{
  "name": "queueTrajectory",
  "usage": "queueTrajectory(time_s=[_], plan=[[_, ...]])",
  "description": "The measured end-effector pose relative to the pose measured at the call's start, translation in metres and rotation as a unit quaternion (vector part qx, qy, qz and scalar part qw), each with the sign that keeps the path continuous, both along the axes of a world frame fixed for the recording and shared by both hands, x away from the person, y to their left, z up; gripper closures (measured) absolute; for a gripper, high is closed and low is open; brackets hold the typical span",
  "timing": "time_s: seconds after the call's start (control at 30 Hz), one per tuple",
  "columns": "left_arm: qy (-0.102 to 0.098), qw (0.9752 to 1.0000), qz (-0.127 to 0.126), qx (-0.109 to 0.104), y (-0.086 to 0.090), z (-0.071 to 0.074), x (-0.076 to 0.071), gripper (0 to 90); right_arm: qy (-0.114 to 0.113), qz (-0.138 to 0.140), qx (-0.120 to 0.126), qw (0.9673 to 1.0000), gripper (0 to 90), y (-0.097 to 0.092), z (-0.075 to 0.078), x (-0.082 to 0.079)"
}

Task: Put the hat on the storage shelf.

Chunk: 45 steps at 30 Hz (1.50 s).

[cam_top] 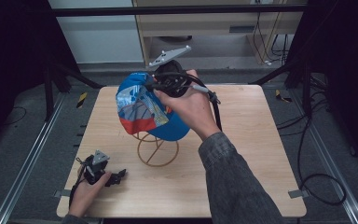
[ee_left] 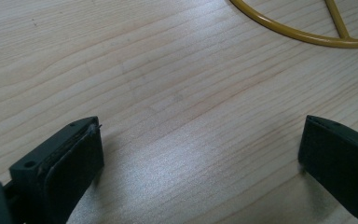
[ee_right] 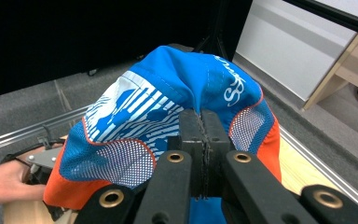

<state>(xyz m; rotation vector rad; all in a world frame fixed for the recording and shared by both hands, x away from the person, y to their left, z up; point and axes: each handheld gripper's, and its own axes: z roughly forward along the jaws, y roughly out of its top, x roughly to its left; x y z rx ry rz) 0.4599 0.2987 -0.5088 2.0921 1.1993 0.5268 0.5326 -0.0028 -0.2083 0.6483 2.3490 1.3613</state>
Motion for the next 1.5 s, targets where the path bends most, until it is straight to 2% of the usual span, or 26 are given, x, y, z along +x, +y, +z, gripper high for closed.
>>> queueTrajectory(time_s=[0.2, 0.57, 0.9, 1.23, 1.5], plan=[[0.000, 1.0000, 0.000, 0.000, 0.000, 0.000, 0.000, 0.0, -0.002, 0.003, 0.000, 1.0000, 90.0, 0.005, 0.003, -0.002], [0.000, 1.0000, 0.000, 0.000, 0.000, 0.000, 0.000, 0.0, 0.015, 0.008, -0.023, 0.9996, 90.0, 0.015, -0.010, 0.006], [0.000, 1.0000, 0.000, -0.001, 0.000, 0.000, 0.000, 0.0, 0.033, 0.005, -0.040, 0.9986, 90.0, 0.017, -0.019, 0.011], [0.001, 1.0000, -0.001, -0.001, 0.000, 0.000, 0.000, 0.0, 0.038, 0.005, -0.052, 0.9979, 90.0, 0.020, -0.024, 0.012], [0.001, 1.0000, -0.001, -0.001, 0.000, 0.000, 0.000, 0.0, 0.042, 0.007, -0.073, 0.9965, 90.0, 0.026, -0.030, 0.012]])
